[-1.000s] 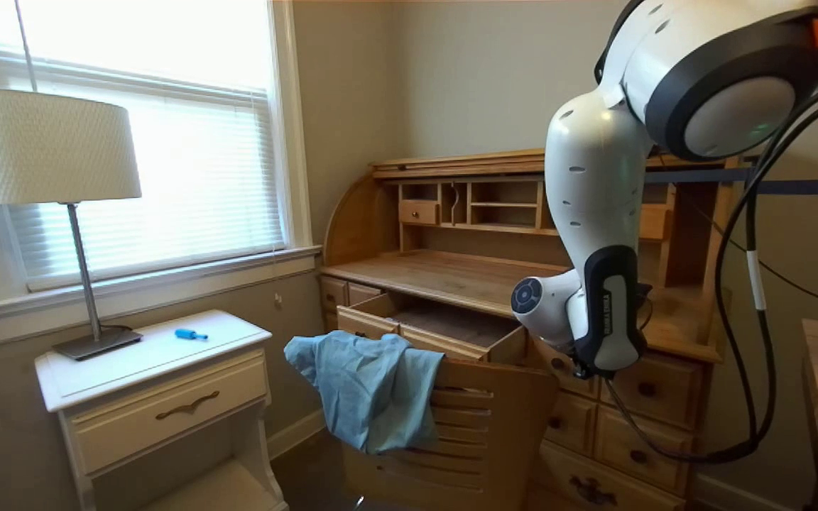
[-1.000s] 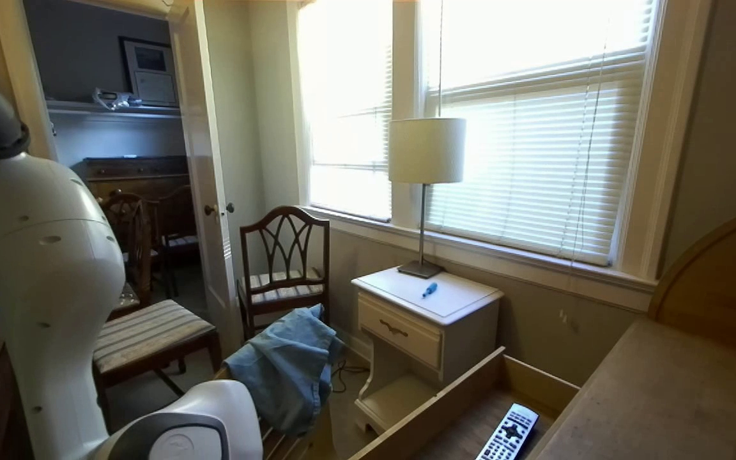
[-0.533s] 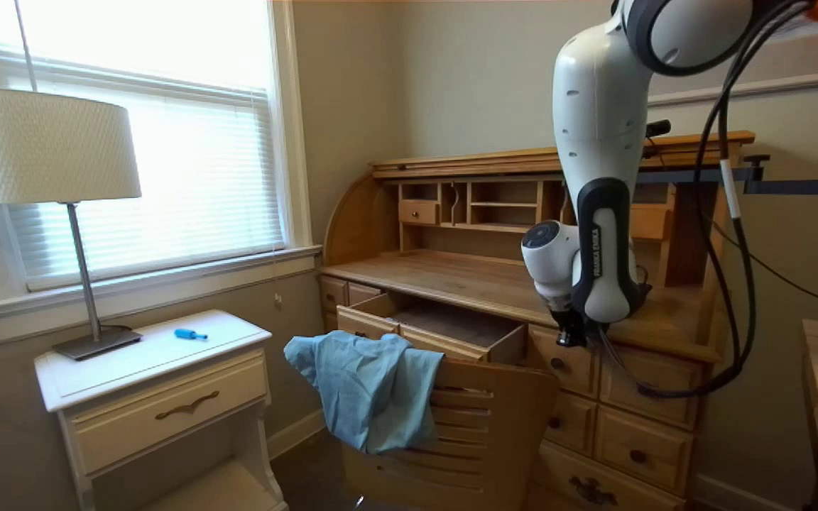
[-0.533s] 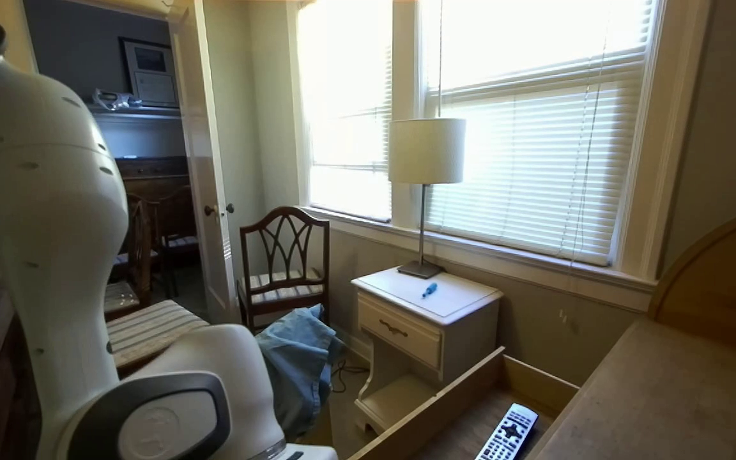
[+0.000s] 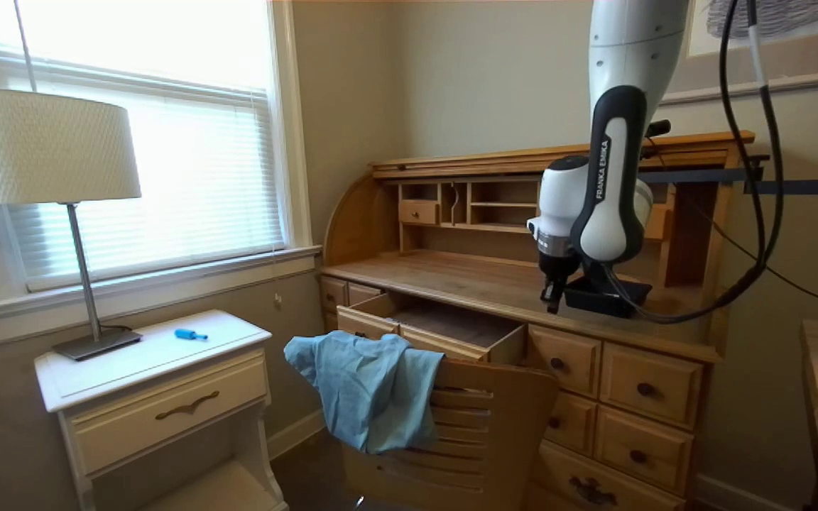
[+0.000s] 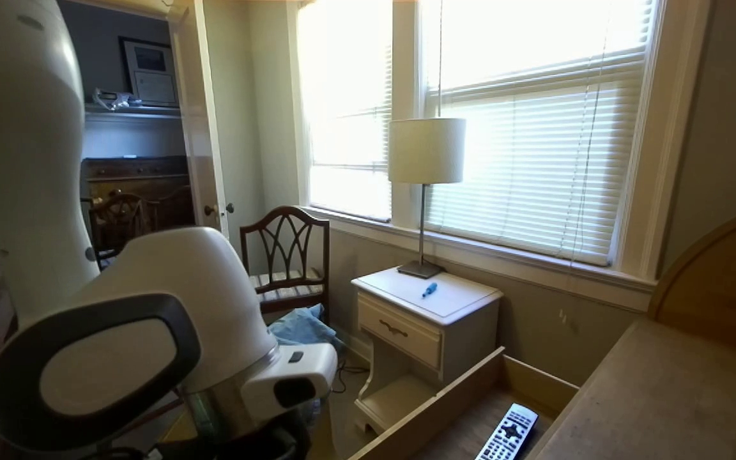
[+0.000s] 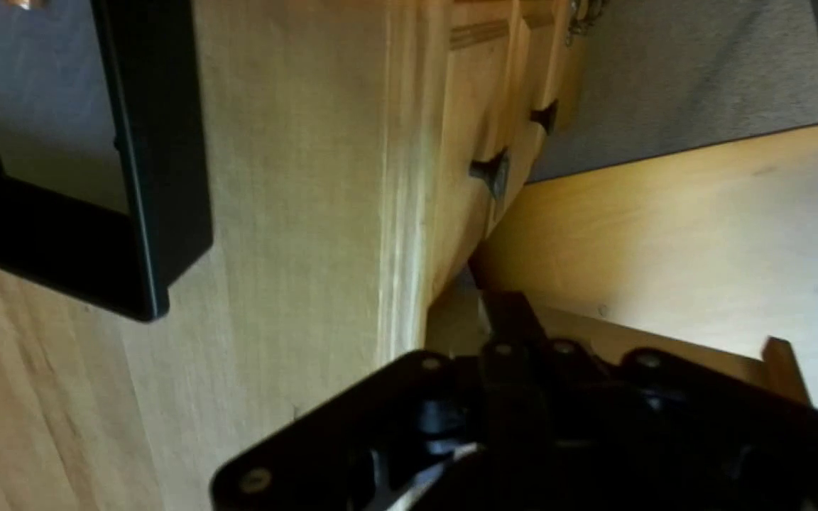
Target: Close the open topmost drawer on the right.
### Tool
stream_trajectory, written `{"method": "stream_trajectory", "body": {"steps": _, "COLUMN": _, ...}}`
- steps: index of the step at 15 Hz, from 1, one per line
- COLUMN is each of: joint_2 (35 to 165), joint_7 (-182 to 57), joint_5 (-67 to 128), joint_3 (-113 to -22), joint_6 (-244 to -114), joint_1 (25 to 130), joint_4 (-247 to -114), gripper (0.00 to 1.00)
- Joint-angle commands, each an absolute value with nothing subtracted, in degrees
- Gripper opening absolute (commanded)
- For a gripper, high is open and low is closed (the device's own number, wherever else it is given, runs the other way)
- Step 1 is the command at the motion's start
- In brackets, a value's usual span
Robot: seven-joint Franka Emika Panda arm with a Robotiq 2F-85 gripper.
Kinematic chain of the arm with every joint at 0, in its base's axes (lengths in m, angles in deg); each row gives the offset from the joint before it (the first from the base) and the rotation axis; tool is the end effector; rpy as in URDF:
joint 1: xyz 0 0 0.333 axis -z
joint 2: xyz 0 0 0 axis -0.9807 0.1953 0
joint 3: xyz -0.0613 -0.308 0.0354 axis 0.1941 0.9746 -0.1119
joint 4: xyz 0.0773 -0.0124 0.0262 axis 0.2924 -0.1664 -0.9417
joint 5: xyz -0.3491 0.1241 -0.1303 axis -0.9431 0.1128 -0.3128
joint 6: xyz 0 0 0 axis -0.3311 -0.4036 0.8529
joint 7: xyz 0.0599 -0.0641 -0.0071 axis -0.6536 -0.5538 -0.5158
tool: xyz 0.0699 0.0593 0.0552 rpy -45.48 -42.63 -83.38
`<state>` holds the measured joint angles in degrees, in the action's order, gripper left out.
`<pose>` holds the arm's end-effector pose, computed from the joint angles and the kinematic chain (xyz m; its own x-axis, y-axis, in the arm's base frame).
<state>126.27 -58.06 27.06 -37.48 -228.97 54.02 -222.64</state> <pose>0.4968 -0.0997 0.0933 0.9757 0.1523 0.1575 0.0806 -0.9179 0.3886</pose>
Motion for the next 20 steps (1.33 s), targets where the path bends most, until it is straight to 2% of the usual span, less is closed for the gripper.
{"method": "stream_trajectory", "body": {"steps": 1, "joint_2": 112.51, "joint_7": -50.20, "joint_5": 23.39, "joint_3": -45.82, "joint_6": -228.99, "joint_1": 62.22, "joint_4": -228.97, "gripper": 0.00}}
{"method": "stream_trajectory", "body": {"steps": 6, "joint_2": 98.22, "joint_7": -45.19, "joint_5": 23.71, "joint_3": -67.50, "joint_6": -219.42, "joint_1": 78.73, "joint_4": -234.76, "gripper": 0.00}}
{"method": "stream_trajectory", "body": {"steps": 10, "joint_2": 91.79, "joint_7": -29.45, "joint_5": 41.26, "joint_3": -84.96, "joint_6": -202.01, "joint_1": 90.21, "joint_4": -234.26, "gripper": 0.00}}
{"method": "stream_trajectory", "body": {"steps": 15, "joint_2": 82.01, "joint_7": -31.17, "joint_5": 36.59, "joint_3": -78.63, "joint_6": -179.85, "joint_1": 83.48, "joint_4": -233.05, "gripper": 0.00}}
{"method": "stream_trajectory", "body": {"steps": 20, "joint_2": 74.82, "joint_7": -39.48, "joint_5": 37.15, "joint_3": -77.57, "joint_6": -173.08, "joint_1": 78.40, "joint_4": -233.43, "gripper": 0.00}}
